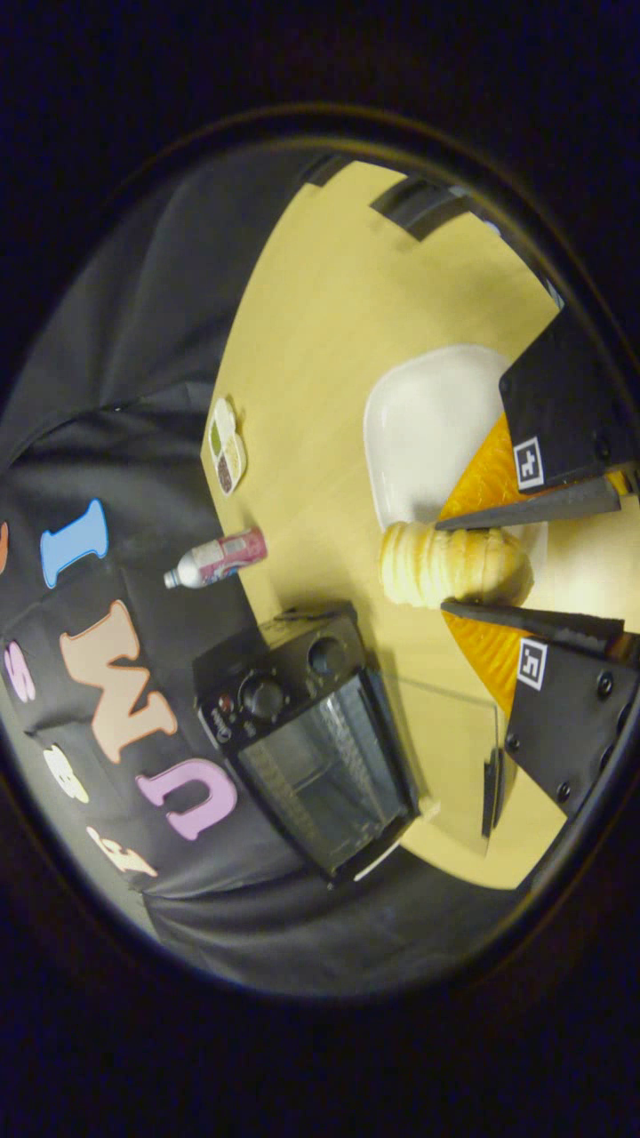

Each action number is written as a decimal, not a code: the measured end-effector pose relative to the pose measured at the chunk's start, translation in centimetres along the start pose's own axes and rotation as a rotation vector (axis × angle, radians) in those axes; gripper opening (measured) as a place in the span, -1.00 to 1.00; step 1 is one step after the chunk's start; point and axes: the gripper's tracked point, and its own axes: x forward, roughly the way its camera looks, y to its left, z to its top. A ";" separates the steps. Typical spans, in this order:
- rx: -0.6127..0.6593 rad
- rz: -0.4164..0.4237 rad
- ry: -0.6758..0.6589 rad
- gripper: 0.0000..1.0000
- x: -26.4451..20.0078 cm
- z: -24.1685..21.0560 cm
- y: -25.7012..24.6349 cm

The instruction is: Open the toaster oven, put the food inside, and close the toaster oven door.

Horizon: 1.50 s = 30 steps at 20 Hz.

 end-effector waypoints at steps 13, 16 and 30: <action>0.331 0.437 0.022 -0.08 2.4 2.3 19.7; 0.341 0.377 -0.014 -0.08 6.0 3.2 20.9; 0.201 0.016 -0.199 -0.08 18.1 6.7 21.1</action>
